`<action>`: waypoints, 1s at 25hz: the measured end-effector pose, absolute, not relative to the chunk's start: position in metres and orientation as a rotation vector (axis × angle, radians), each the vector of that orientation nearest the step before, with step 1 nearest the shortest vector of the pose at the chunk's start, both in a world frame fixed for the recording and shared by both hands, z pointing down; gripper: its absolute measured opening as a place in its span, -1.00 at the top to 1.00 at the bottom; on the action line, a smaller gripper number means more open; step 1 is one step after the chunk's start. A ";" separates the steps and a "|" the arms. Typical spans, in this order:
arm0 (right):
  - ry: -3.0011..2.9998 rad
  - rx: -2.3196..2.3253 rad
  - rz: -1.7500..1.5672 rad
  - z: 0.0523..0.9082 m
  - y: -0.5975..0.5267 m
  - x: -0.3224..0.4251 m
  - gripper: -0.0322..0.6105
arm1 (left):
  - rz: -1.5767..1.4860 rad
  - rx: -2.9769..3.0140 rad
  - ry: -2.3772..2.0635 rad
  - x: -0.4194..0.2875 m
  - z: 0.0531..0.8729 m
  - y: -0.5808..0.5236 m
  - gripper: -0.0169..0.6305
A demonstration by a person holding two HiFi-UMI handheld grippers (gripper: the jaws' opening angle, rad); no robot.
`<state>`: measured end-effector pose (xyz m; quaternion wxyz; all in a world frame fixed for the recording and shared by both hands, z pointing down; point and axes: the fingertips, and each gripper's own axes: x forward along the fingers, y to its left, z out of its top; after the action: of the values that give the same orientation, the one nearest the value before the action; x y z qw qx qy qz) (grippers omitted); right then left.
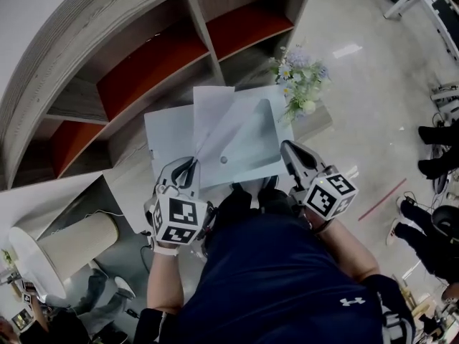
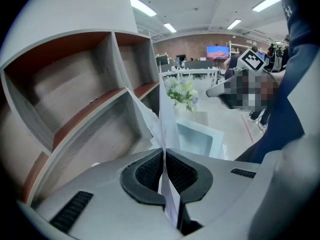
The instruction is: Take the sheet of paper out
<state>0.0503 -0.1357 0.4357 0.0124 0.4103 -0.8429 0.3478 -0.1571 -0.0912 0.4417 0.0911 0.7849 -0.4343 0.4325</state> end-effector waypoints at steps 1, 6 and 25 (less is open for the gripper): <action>-2.631 1.279 1.080 0.435 -0.135 0.050 0.85 | 1.290 2.335 -1.287 -0.156 0.442 -0.091 0.89; -2.627 1.283 1.099 0.438 -0.132 0.051 0.86 | 1.322 2.338 -1.278 -0.154 0.442 -0.087 0.89; -2.687 1.281 1.003 0.425 -0.129 0.044 0.86 | 1.363 2.348 -1.279 -0.157 0.438 -0.087 0.89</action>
<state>0.0443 -0.1293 0.4248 0.0000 0.4079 -0.8554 0.3192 -0.1573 -0.0868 0.4378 0.0702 0.7806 -0.4250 0.4529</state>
